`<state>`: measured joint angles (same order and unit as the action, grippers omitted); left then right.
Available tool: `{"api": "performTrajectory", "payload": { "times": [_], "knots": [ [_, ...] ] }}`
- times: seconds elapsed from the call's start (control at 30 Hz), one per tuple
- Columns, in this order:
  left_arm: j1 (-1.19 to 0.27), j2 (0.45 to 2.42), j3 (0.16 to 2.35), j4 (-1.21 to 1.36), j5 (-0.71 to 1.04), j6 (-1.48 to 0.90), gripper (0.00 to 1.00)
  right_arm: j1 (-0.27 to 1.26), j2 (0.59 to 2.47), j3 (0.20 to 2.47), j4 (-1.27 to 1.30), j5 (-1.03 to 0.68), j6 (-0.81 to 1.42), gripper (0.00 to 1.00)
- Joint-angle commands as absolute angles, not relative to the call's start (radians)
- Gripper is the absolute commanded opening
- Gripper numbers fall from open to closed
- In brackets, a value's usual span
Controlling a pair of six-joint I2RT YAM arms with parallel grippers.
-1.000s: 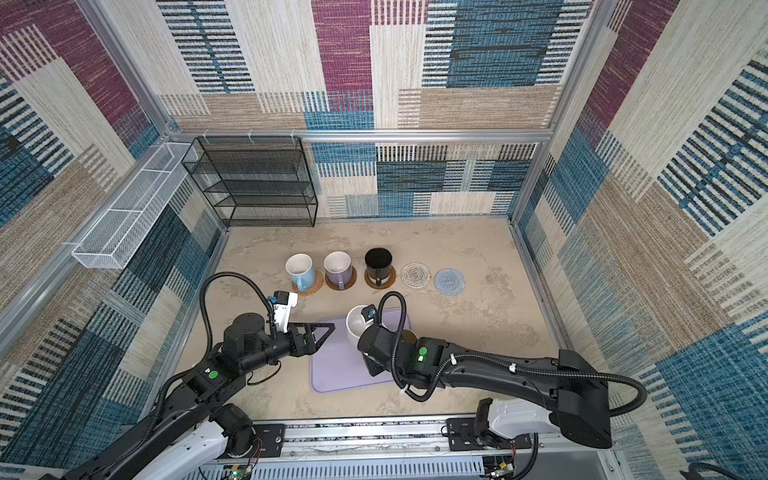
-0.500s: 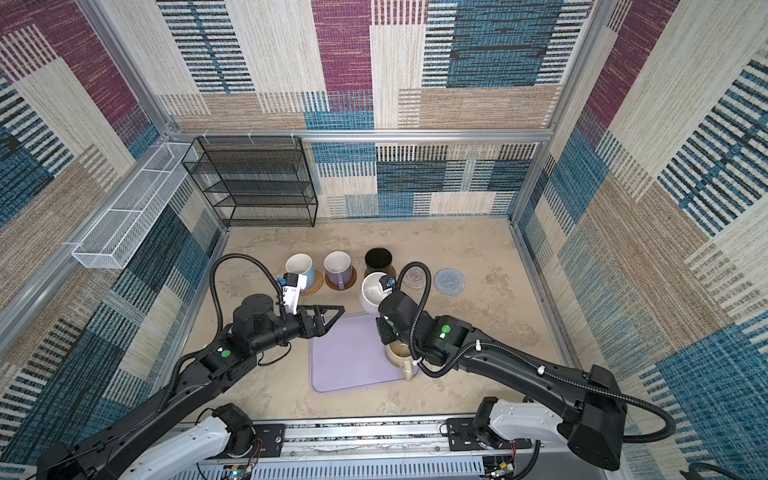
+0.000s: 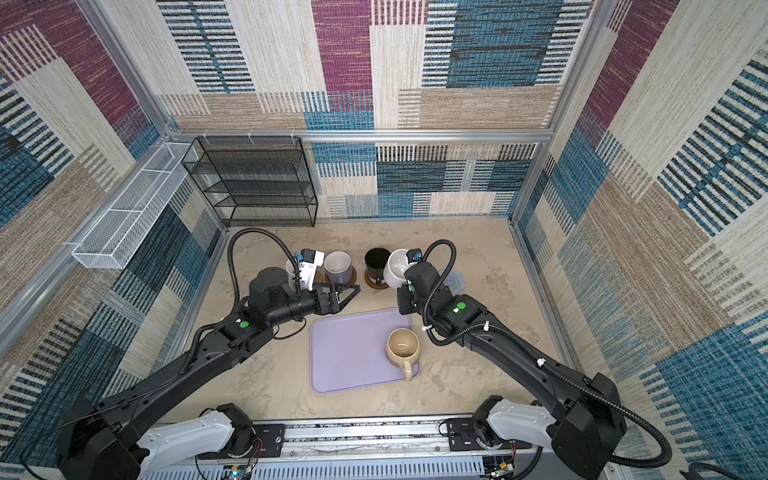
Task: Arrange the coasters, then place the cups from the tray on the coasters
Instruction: 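Carry the white speckled mug with right gripper toward the patterned coaster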
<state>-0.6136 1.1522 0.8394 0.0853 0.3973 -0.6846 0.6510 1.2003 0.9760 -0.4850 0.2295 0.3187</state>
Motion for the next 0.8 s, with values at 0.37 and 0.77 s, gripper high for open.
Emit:
{"api": "performTrajectory", "payload": {
  "times": [0.37, 0.77],
  "knots": [
    [-0.662, 1.393, 0.991, 0.101, 0.298, -0.715, 0.98, 0.496, 1.411, 1.029, -0.368, 0.313, 0.353, 0.0],
    [-0.695, 1.533, 1.1, 0.086, 0.193, -0.719, 0.99, 0.464, 1.598, 1.11, -0.35, 0.288, 0.312, 0.0]
  ]
}}
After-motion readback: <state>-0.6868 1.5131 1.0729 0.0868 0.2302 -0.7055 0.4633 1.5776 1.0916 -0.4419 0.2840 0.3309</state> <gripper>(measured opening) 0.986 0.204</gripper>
